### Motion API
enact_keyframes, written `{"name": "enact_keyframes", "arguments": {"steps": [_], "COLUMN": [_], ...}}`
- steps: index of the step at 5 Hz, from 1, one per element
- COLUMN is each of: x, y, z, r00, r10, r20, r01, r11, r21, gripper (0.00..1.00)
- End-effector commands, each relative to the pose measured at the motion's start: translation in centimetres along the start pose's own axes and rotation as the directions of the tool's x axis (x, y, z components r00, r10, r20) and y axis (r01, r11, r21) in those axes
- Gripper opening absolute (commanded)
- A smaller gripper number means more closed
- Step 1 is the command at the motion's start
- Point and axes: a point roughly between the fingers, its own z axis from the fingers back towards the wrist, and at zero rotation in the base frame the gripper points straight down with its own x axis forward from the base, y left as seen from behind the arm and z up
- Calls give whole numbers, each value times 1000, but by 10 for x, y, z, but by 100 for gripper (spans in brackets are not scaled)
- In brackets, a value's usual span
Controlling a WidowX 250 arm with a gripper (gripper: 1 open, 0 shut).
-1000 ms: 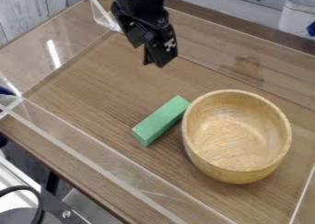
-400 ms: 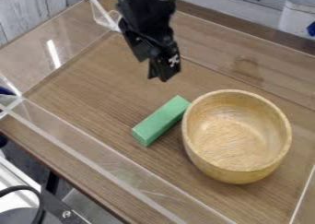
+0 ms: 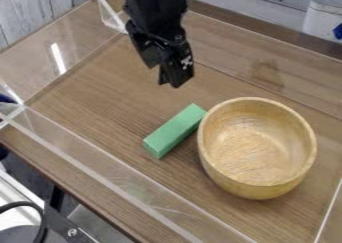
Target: Remove the green block from inside the brown bowl and put it on the table
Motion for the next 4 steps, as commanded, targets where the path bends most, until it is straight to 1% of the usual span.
{"name": "enact_keyframes", "arguments": {"steps": [1,3,4], "x": [8,4,3], "y": [4,5,3], "z": [14,6,-3], "r00": [999,1000,999], "r10": [-2,8,-12], "r20": [33,-27,-32], "r01": [1,-9,11], "r11": [1000,1000,998], "r21": [18,-20,-54], "gripper": [100,100,0]}}
